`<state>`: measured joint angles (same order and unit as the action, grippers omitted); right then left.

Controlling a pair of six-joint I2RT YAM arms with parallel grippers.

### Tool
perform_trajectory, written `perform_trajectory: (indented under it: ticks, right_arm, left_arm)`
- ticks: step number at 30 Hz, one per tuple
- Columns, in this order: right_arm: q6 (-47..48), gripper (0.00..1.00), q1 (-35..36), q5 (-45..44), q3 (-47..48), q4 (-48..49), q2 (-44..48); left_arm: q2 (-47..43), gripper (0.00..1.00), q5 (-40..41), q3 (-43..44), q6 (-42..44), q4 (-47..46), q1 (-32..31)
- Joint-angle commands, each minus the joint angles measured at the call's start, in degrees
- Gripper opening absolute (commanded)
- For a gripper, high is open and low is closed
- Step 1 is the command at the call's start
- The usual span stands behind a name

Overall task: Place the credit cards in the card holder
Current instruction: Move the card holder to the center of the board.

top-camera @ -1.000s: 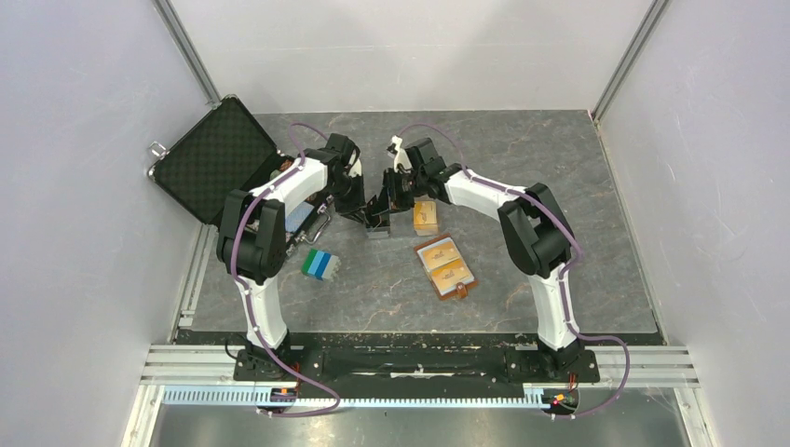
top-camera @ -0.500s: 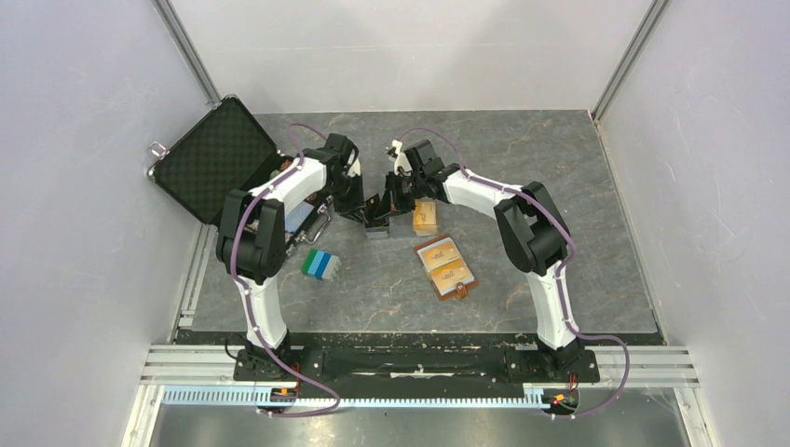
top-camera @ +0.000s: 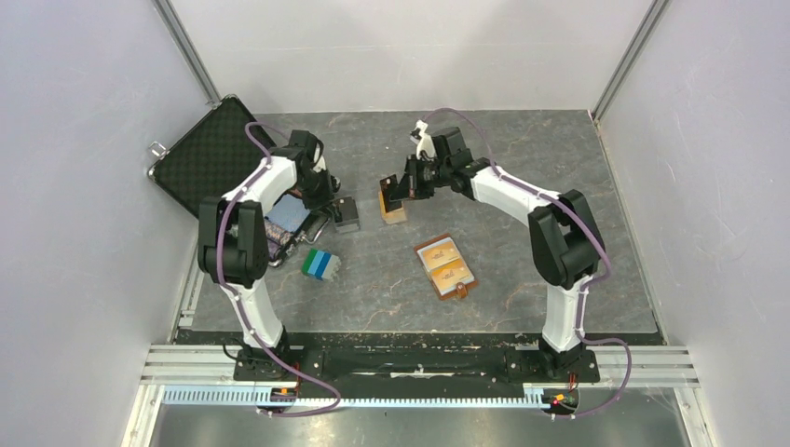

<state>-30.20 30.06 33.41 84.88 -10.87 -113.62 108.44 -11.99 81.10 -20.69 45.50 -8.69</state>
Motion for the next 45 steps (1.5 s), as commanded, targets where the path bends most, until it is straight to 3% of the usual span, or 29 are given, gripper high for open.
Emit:
perform_trajectory:
  ticks: [1,7,11,18,23,36,45]
  right_arm:
    - [-0.65,0.0,-1.98,2.1,-5.09,4.44,6.38]
    - [-0.67,0.0,-7.15,3.74,-13.35,5.53,14.17]
    - [0.41,0.0,-12.04,5.01,-21.15,5.42,19.5]
    - [3.21,0.0,-18.92,5.4,-35.86,4.64,27.77]
    - [3.99,0.0,-22.01,4.81,-42.59,3.81,31.47]
    - [12.65,0.0,-25.06,1.84,-39.57,-10.77,34.35]
    - [18.18,0.0,-25.09,1.84,-35.02,-18.8,33.38]
  left_arm:
    - [-7.72,0.35,-0.89,1.07,3.34,-0.82,-0.45]
    - [-12.64,0.45,-2.66,1.03,5.71,-0.85,-3.02]
    - [-12.49,0.46,-4.71,1.23,7.04,-1.24,-9.44]
    - [-3.29,0.47,-7.81,7.02,9.02,-1.81,-23.92]
    - [4.65,0.47,-7.39,12.72,10.4,0.23,-28.82]
    - [18.02,0.55,0.26,20.93,6.88,-0.19,-33.15]
    - [15.46,0.51,-5.88,10.93,-0.71,-5.84,-33.43]
